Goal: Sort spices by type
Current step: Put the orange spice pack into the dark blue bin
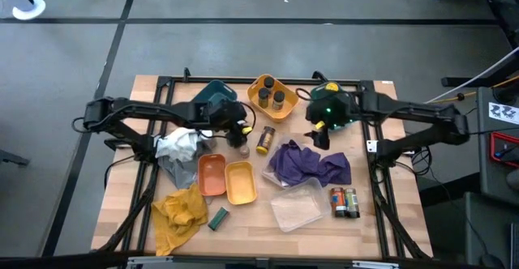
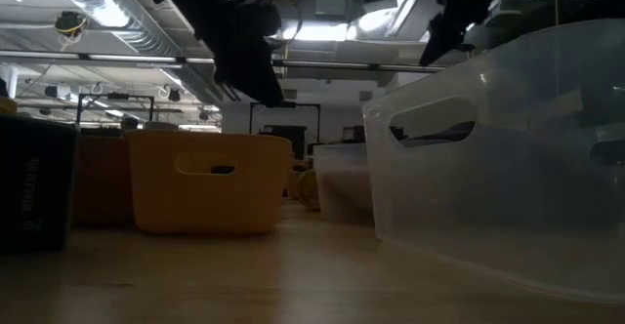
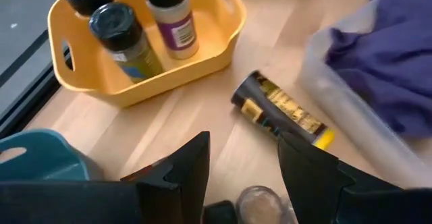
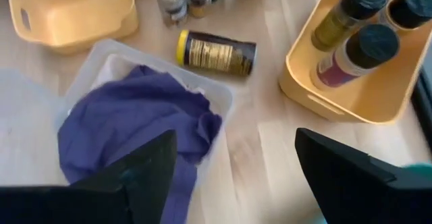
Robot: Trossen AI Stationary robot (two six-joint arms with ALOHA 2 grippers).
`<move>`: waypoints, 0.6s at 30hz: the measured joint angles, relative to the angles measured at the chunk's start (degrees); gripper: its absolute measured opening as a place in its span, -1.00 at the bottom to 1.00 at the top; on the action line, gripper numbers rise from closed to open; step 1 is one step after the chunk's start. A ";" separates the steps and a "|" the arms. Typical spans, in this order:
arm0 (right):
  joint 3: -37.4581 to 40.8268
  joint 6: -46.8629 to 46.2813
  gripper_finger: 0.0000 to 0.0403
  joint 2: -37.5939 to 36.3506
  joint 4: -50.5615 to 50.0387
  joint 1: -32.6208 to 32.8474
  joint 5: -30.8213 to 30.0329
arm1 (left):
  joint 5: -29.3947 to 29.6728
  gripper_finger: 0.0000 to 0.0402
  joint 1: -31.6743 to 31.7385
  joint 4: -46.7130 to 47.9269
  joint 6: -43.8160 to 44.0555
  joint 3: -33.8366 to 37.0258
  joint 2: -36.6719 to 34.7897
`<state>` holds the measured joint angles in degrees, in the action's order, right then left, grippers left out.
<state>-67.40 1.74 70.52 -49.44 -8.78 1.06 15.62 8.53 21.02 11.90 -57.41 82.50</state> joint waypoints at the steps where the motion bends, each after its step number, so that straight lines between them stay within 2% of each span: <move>1: 2.47 -0.20 0.49 -1.08 2.74 0.26 -0.01 | 0.01 -0.18 0.24 0.36 -0.03 0.00 0.50; 11: 18.87 -1.95 0.49 -4.11 27.04 0.97 1.01 | 0.00 -0.18 0.57 0.85 -0.07 0.07 6.81; 18: 24.59 -1.97 0.49 -4.07 35.62 0.95 1.53 | 1.40 -0.18 1.69 0.58 -0.10 0.07 10.08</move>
<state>-42.81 -0.23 66.46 -13.82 -7.84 2.59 17.02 10.21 21.60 11.80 -57.34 92.58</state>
